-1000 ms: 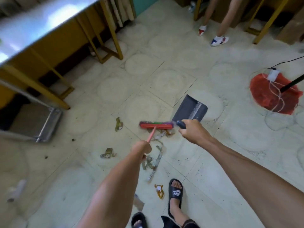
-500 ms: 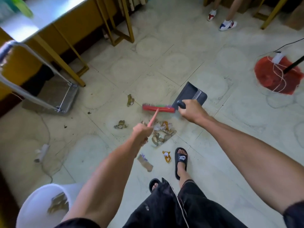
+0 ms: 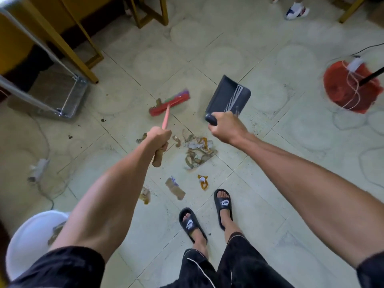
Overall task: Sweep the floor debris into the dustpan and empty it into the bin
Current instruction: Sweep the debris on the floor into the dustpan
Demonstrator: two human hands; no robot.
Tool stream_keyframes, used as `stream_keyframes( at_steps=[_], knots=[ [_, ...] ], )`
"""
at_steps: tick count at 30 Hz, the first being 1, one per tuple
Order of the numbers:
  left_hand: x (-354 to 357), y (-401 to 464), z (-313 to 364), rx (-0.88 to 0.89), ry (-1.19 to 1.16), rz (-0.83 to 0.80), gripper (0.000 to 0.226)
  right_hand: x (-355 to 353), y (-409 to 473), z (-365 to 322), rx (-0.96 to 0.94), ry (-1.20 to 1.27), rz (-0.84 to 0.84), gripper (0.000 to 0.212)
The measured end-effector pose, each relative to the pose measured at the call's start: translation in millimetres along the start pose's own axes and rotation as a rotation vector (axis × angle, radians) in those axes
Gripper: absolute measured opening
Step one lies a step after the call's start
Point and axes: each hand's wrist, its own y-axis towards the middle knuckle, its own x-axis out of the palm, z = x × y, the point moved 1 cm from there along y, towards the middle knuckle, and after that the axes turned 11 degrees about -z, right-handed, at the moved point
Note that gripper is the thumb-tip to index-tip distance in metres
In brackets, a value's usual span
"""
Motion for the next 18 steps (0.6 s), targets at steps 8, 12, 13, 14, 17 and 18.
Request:
stream_keyframes(
  at_steps=[8,12,13,14,17,18],
  knots=[
    [-14,80,25,-0.042,0.055,0.093,0.028,0,55,10,-0.087,-0.098,-0.051,0.007],
    [-18,111,25,-0.141,0.064,0.047,0.032,5,66,13,-0.126,-0.185,-0.074,0.015],
    [-14,116,21,-0.167,0.080,0.038,0.029,7,68,14,-0.127,-0.207,-0.087,0.015],
    [-8,115,18,-0.194,0.083,0.030,0.027,6,70,16,-0.129,-0.222,-0.097,0.015],
    [12,106,6,-0.185,0.125,0.028,0.031,2,72,14,-0.138,-0.241,-0.103,0.015],
    [17,99,3,-0.163,0.141,0.025,0.034,2,71,12,-0.142,-0.230,-0.102,0.016]
  ],
)
